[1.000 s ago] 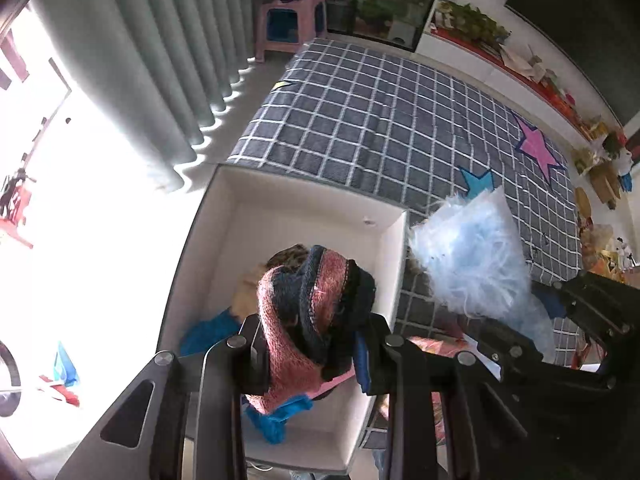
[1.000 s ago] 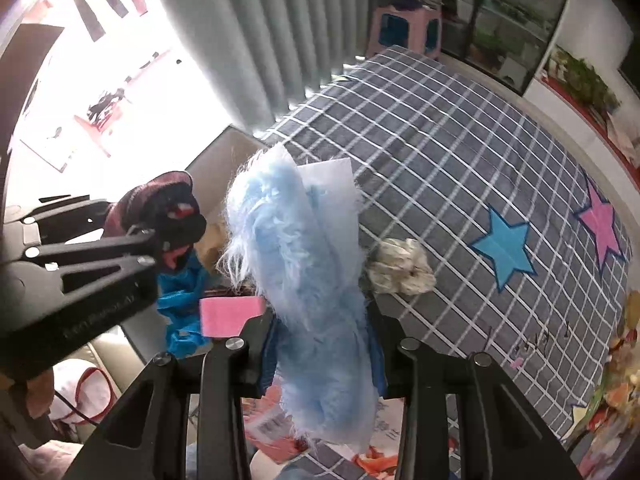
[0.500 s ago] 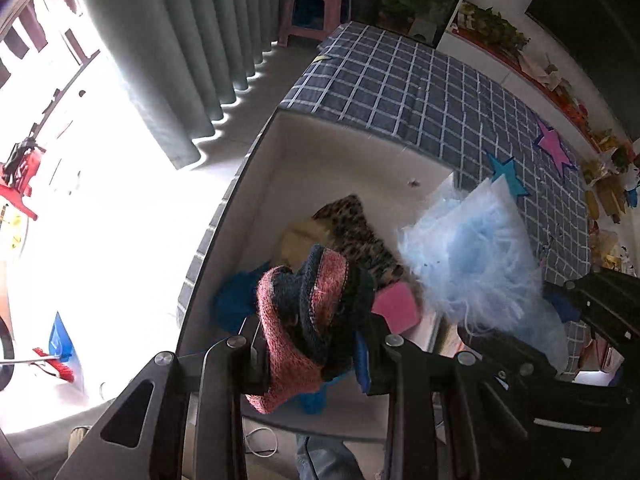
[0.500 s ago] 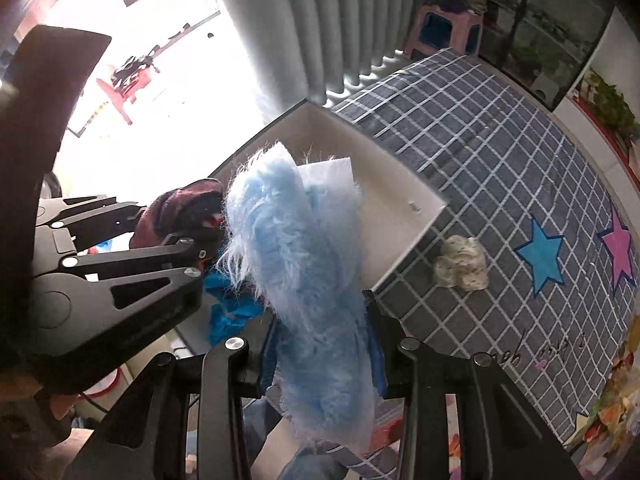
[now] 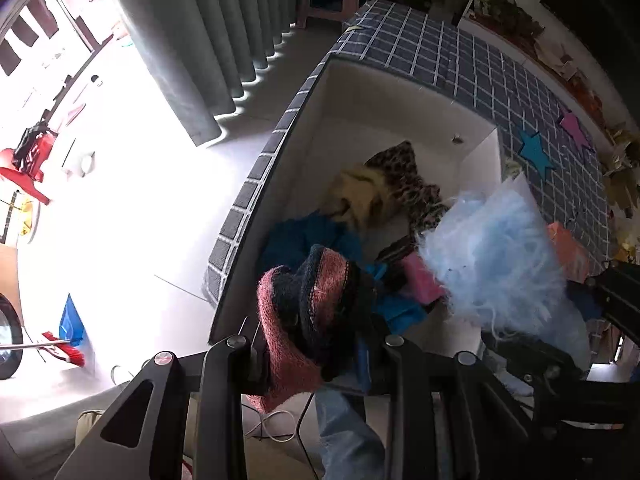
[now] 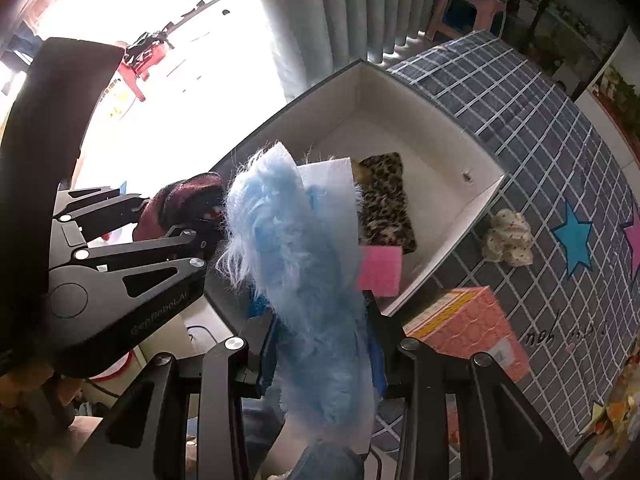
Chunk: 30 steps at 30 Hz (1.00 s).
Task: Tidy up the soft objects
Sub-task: 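Carry the knit hat and fluffy blue item over the white box with both tools, then lower the knit hat and fluffy blue item into the box with both tools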
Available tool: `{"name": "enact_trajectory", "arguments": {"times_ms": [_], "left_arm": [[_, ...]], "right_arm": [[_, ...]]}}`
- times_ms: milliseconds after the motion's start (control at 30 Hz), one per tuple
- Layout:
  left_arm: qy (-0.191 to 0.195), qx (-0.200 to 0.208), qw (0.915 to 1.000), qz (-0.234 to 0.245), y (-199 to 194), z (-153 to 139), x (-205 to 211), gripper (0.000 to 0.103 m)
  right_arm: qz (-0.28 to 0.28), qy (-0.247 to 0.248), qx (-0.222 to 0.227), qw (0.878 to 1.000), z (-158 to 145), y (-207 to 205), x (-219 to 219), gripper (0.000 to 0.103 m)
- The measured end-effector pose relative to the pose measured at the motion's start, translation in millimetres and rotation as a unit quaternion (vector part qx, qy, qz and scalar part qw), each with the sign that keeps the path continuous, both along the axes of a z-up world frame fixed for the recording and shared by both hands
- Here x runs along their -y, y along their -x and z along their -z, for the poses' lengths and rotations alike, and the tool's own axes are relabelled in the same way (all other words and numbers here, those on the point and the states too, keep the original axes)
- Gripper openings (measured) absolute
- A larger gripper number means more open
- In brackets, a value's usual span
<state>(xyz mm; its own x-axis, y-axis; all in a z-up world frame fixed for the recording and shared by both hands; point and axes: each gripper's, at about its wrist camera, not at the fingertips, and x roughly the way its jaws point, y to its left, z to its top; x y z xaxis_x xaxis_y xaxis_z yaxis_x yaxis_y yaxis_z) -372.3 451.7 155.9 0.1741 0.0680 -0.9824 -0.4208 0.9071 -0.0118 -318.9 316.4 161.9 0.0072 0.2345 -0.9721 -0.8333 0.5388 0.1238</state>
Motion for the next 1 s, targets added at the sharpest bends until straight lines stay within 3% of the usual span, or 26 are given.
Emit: {"name": "enact_trajectory", "arguments": {"times_ms": [233, 1000], "left_arm": [[0.004, -0.010, 0.9999, 0.001, 8.8, 8.3, -5.9, 0.033], [0.015, -0.010, 0.9998, 0.008, 1.1, 14.5, -9.4, 0.033]], "right_arm": [[0.013, 0.012, -0.024, 1.000, 12.6, 5.0, -1.6, 0.038], [0.011, 0.018, -0.019, 1.000, 6.4, 0.5, -8.8, 0.038]]}}
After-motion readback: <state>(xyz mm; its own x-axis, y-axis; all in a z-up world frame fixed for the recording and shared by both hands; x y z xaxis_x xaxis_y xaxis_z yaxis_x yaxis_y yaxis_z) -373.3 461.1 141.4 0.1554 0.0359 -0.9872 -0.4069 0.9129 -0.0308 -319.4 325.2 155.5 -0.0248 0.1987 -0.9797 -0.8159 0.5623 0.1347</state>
